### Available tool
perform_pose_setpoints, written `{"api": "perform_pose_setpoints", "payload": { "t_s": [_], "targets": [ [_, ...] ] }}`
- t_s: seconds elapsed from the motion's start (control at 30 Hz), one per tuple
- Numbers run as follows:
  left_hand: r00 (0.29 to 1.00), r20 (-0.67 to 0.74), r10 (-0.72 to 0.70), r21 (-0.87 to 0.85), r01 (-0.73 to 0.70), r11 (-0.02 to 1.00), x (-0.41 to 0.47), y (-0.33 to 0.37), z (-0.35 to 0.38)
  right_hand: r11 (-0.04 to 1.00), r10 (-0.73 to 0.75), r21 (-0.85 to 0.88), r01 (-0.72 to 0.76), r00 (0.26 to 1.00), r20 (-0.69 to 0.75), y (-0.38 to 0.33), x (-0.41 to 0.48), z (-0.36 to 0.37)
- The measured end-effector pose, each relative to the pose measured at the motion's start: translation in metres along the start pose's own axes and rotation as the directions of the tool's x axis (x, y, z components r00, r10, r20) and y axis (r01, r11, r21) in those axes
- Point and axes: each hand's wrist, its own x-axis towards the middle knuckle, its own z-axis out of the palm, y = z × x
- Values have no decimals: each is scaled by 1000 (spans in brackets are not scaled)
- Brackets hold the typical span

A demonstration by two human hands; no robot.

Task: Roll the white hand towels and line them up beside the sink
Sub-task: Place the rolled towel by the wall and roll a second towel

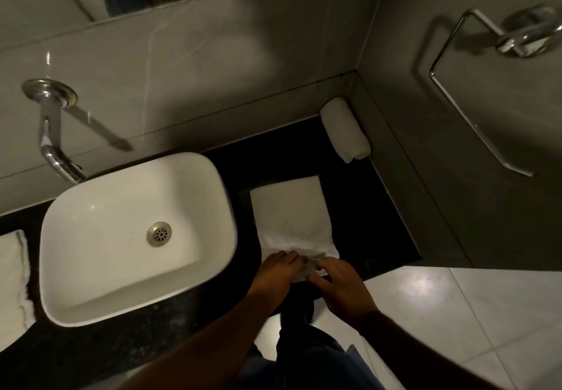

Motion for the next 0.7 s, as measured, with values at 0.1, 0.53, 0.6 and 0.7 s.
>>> {"api": "perform_pose_setpoints", "payload": {
  "t_s": [0.1, 0.53, 0.6, 0.7],
  "targets": [
    [999, -10, 39, 2, -39, 999, 3, 6, -4, 992, -120, -36, 122, 991, 56, 3, 4, -1],
    [994, 18, 107, 252, -108, 962, -1, 0, 23, 998, 24, -61, -8, 961, 274, 25, 15, 4],
    [996, 25, 90, 253, -93, 963, 3, 1, 20, 997, 38, -81, -18, 967, 252, 25, 25, 3],
    [999, 3, 42, 183, -42, 982, 10, 3, 13, 998, 39, -58, -24, 965, 259, 30, 31, 2]
  ]
}}
